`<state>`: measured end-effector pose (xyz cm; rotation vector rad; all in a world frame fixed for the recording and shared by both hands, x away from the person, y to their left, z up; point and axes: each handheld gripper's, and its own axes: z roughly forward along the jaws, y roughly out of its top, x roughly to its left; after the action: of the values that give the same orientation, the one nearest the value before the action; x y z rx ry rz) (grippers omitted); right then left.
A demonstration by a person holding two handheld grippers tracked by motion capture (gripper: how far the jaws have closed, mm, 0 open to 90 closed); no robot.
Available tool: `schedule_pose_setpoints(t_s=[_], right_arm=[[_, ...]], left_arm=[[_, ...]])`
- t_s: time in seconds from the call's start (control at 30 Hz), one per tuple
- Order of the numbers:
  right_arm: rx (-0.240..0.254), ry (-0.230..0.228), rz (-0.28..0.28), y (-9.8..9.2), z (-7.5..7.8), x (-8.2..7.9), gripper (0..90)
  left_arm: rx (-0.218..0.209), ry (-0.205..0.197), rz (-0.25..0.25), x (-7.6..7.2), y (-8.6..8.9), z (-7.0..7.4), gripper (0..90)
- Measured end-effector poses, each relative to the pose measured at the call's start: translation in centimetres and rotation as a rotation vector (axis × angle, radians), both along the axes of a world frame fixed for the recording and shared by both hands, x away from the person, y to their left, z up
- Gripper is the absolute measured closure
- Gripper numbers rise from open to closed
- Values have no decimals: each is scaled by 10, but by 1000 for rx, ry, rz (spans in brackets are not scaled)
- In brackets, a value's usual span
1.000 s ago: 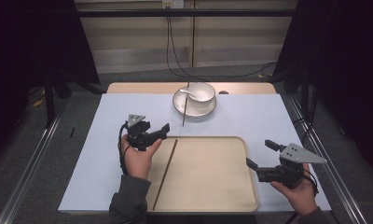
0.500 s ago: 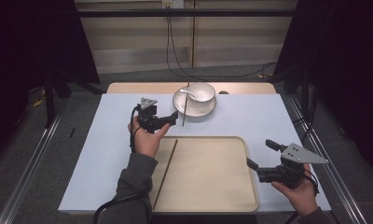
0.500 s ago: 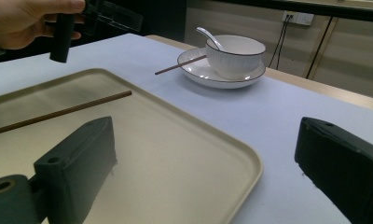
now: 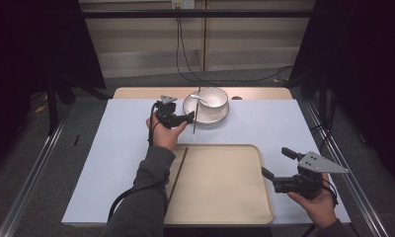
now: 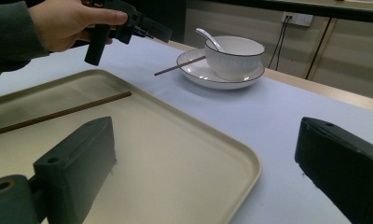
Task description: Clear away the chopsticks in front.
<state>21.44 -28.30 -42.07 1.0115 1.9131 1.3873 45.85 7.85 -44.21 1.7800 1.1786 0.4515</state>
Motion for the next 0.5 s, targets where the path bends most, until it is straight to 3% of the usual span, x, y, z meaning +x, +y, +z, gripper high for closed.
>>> schedule_pose_setpoints(t_s=[0.2, 0.5], right_arm=[[1, 2, 4, 0, 0, 0, 48], [2, 1, 5, 0, 0, 1, 48]], left_arm=[[0, 35, 10, 13, -3, -9, 129], [21, 31, -2, 25, -11, -8, 192]])
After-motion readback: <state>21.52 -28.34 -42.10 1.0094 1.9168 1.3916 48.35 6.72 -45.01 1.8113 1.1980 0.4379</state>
